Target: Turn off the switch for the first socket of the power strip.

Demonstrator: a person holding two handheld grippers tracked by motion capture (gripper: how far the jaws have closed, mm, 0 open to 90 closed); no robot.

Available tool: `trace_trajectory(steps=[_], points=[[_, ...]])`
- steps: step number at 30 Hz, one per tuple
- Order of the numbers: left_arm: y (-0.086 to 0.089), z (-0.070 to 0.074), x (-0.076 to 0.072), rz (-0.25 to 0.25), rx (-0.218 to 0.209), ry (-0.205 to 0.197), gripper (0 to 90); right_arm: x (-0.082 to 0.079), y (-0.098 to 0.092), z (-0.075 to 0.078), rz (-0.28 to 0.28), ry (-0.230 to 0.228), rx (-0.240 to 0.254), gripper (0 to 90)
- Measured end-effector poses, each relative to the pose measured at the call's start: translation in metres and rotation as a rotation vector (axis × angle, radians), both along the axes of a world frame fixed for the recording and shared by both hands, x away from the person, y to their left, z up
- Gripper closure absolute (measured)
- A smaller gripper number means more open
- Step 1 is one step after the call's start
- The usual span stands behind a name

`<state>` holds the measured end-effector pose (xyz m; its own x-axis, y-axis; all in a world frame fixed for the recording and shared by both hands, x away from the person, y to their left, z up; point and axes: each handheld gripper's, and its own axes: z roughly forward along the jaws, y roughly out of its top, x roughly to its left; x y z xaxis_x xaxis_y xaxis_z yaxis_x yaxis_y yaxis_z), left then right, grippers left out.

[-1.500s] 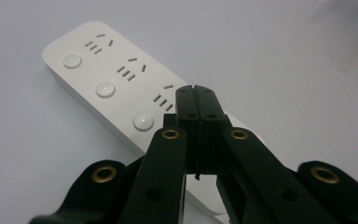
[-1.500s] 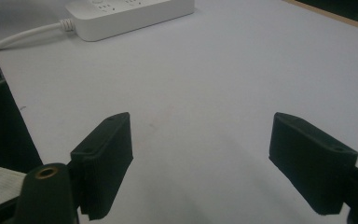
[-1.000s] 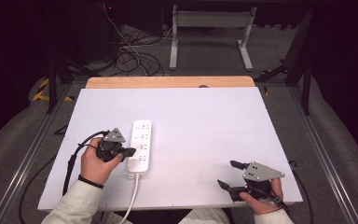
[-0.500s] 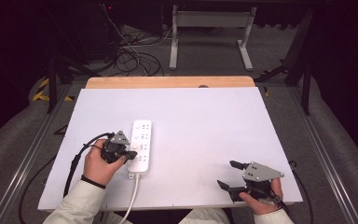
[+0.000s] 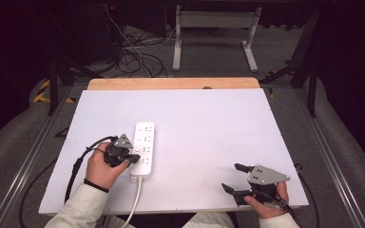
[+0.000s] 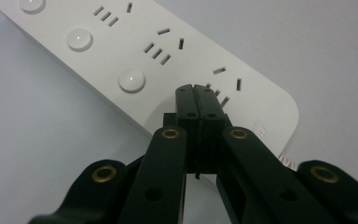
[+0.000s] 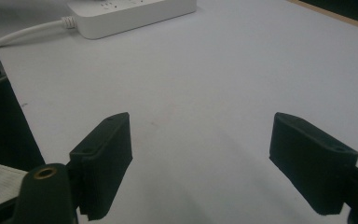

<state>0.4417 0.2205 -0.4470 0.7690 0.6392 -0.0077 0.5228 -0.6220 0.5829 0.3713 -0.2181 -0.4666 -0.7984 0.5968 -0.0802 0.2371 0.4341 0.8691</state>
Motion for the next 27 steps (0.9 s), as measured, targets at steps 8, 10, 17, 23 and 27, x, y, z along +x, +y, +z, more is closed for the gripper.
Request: trace_trajectory(steps=[8,10,17,23,27], points=[[-0.0021,-0.0003,-0.0026,0.005,0.017,-0.018,90.0,0.0002,-0.0009,0.0005,-0.002,-0.005,0.002,21.4],[-0.0022,-0.0004,-0.0027,0.003,0.016,-0.017,90.0,0.0002,-0.0006,0.0005,-0.002,-0.004,0.002,21.4],[-0.001,-0.0013,-0.0034,0.015,0.008,-0.025,90.0,-0.0003,-0.0005,0.0008,-0.004,-0.001,0.003,21.4],[-0.0014,-0.0014,-0.0039,0.017,0.009,-0.025,90.0,-0.0006,-0.0003,0.0011,-0.005,-0.002,0.003,21.4],[-0.0015,-0.0016,-0.0037,0.016,0.006,-0.02,90.0,-0.0005,0.0,0.0009,-0.004,-0.003,0.002,21.4]])
